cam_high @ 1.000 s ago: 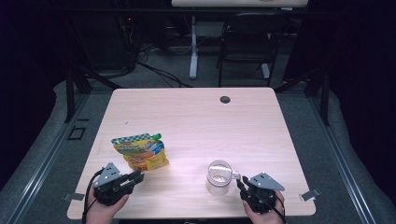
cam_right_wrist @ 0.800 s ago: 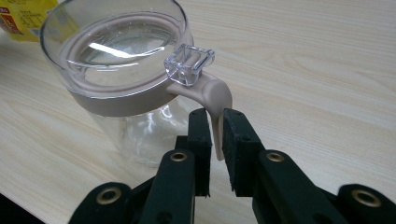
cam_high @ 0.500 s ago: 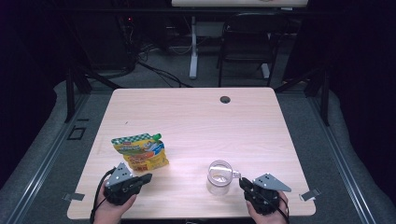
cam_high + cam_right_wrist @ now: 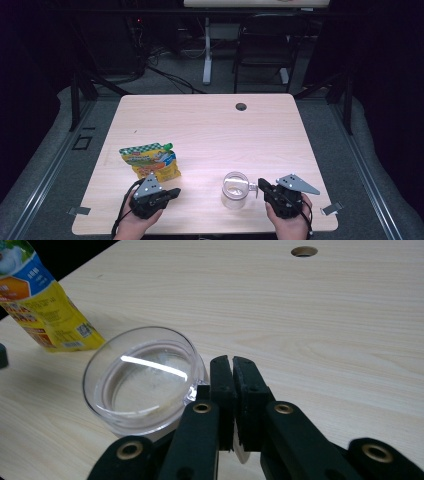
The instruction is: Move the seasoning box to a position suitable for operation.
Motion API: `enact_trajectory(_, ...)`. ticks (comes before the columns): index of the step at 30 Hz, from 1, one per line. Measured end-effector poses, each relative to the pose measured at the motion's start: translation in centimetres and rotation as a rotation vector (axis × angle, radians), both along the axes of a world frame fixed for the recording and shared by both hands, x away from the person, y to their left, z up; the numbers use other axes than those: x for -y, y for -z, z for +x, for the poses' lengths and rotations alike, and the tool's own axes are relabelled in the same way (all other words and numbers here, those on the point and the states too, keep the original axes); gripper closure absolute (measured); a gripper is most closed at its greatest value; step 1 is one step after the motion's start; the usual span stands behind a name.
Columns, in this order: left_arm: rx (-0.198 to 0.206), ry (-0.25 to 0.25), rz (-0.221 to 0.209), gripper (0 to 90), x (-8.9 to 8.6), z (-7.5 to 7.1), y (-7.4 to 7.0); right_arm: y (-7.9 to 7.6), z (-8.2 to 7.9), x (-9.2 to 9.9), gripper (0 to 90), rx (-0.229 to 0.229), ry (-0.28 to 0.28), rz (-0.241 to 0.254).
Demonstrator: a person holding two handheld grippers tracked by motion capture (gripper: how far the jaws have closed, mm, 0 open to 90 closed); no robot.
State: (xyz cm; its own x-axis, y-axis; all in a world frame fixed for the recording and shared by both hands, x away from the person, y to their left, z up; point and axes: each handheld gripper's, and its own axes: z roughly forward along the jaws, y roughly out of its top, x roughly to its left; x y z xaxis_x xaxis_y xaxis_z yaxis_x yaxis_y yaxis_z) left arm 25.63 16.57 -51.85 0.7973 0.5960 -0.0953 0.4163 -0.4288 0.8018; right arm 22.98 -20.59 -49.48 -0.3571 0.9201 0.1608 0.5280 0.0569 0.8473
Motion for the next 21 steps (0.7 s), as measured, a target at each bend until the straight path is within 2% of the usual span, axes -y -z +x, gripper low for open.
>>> enact_trajectory(2,-0.003,0.015,0.001,90.0,0.8,0.1,0.0,0.0,0.2,-0.2,86.5,0.001,-0.004,0.010)
enact_trajectory(4,0.002,0.026,0.003,90.0,1.2,0.1,0.0,0.2,0.2,-0.4,85.4,0.002,-0.015,-0.001)
enact_trajectory(5,-0.001,0.037,-0.003,90.0,2.1,0.3,-0.1,0.3,0.2,-0.5,85.4,0.011,-0.012,0.010)
enact_trajectory(12,0.005,0.074,-0.011,90.0,5.1,0.8,-0.1,0.6,0.4,-0.4,84.8,-0.001,-0.022,0.023)
enact_trajectory(15,0.006,0.087,-0.005,90.0,6.0,0.9,0.0,0.8,0.5,-0.4,84.7,-0.006,-0.032,0.038)
enact_trajectory(21,0.004,0.110,-0.011,90.0,7.1,1.2,0.0,0.9,0.3,-0.5,85.5,0.003,-0.032,0.030)
